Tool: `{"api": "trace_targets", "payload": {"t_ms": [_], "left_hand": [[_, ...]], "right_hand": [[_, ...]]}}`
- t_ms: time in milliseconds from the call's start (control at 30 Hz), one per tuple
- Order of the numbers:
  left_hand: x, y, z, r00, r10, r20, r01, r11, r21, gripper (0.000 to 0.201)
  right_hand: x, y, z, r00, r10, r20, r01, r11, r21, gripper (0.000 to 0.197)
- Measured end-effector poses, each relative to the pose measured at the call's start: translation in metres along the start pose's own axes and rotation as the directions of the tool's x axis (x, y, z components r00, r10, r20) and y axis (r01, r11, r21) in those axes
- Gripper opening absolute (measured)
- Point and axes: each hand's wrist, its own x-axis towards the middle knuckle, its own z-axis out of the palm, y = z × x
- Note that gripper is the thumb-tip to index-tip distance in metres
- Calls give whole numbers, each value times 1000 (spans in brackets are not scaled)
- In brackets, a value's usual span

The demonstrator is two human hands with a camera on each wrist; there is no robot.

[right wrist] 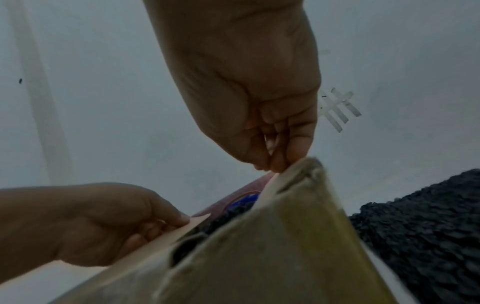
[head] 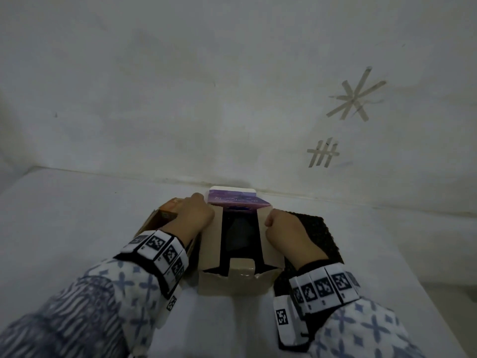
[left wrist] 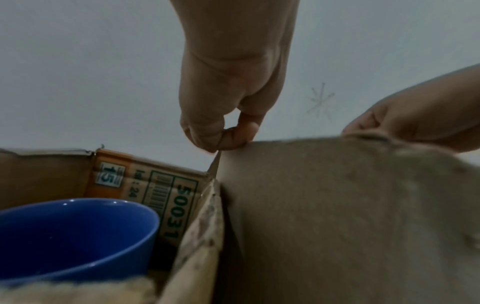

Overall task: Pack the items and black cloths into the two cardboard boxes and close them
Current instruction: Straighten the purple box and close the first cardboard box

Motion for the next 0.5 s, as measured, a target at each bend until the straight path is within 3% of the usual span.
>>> {"api": "trace_targets", "payload": {"t_ms": [67, 133, 267, 333, 500], "left_hand": [[12, -2, 2, 998, -17, 62, 26, 989, -144, 26], [19, -3, 4, 995, -10, 102, 41, 949, -313, 17], [22, -8, 7, 994, 27, 110, 40, 827, -561, 37], [24, -11, 8, 997, 30, 76, 26, 766, -642, 44], [18, -12, 9, 999, 34, -24, -41, 729, -683, 25]], "right_hand": [[7, 2, 0, 1000, -10, 12, 11, 1000, -9, 31], [18, 7, -1, 999, 35, 9, -36, 995, 91, 30], [32, 16, 0, 997, 79, 21, -81, 933, 352, 20], [32, 16, 2, 997, 76, -32, -48, 851, 524, 17], [23, 5, 0, 969, 0, -246, 209, 530, 822, 28]]}}
